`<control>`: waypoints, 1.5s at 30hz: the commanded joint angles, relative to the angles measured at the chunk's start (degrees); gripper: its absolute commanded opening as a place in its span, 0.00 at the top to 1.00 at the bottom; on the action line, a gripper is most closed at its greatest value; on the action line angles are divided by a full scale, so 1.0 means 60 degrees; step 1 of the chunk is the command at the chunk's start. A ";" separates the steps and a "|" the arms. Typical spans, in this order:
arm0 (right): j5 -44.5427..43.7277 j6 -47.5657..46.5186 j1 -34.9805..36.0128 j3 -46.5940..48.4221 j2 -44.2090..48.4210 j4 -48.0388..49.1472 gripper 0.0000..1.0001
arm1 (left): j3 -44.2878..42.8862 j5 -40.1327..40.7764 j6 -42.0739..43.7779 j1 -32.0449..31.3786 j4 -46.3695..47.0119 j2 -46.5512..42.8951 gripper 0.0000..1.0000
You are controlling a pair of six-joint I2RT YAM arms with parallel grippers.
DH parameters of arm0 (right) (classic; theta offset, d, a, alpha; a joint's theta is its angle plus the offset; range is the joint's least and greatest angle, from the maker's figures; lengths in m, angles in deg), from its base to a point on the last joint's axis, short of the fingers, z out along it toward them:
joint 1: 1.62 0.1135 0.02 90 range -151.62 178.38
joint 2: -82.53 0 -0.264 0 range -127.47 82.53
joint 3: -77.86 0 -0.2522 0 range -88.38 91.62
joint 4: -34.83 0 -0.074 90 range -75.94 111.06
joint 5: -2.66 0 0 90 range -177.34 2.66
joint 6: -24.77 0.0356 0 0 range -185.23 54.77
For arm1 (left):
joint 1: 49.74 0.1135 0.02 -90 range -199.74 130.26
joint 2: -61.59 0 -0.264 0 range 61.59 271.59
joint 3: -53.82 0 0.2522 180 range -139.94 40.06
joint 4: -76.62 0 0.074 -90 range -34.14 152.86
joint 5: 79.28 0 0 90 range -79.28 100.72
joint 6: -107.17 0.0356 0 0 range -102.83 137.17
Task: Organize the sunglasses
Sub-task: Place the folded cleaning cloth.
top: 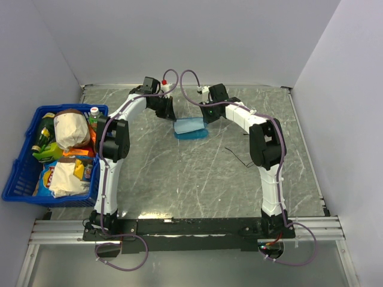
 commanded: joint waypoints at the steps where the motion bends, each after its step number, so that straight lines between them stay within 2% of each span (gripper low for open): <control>1: -0.0083 -0.0053 0.0035 0.0215 0.0133 0.0222 0.73 | -0.0308 0.0014 0.0032 -0.0037 0.0027 0.0024 0.04; 22: 0.0092 -0.0229 0.0035 -0.0048 0.0922 0.0135 0.71 | 0.0483 -0.0279 -0.0115 -0.0052 0.0510 -0.0913 0.03; 27: 0.0151 -0.0930 -0.0038 -0.0487 0.1567 -0.0085 0.61 | 0.0820 -0.0059 0.0061 -0.0022 0.0496 -0.1367 0.04; 37: -0.0215 -0.1357 -0.0316 -0.1835 0.2651 -0.0100 0.32 | 0.1537 0.0146 0.0515 0.0460 0.0159 -0.2143 0.03; 42: 0.0077 -0.1255 -0.0652 -0.2494 0.3397 -0.0129 0.20 | 0.2708 0.0278 0.1115 0.0972 0.0436 -0.3212 0.04; 45: 0.0180 -0.1473 -0.0901 -0.2801 0.3794 -0.0276 0.17 | 0.3411 0.0307 0.1174 0.1222 0.0685 -0.3813 0.03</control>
